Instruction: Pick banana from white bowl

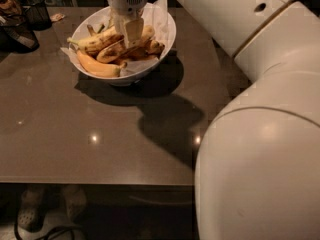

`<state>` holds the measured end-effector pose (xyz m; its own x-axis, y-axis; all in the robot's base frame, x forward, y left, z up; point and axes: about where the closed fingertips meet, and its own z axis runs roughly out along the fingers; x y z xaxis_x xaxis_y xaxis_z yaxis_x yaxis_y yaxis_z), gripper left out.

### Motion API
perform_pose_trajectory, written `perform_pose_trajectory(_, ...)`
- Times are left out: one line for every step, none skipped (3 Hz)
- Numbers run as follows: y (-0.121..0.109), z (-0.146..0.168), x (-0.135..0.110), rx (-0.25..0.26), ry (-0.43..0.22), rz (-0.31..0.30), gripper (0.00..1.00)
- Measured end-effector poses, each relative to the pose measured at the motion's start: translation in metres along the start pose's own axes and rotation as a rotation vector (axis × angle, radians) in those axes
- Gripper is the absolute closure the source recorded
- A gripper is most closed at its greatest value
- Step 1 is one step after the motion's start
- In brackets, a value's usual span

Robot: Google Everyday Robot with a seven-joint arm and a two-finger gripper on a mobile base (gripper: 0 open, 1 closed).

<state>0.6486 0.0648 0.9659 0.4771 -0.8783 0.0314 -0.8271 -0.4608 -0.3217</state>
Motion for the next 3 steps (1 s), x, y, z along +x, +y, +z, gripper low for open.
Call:
perform_pose_trajectory(0.002, 0.009, 0.005, -0.014, 0.014, -0.001, 0.53)
perform_pose_trajectory(0.005, 0.021, 0.011, -0.037, 0.024, 0.008, 0.51)
perform_pose_trajectory(0.007, 0.029, 0.014, -0.051, 0.029, 0.016, 0.51)
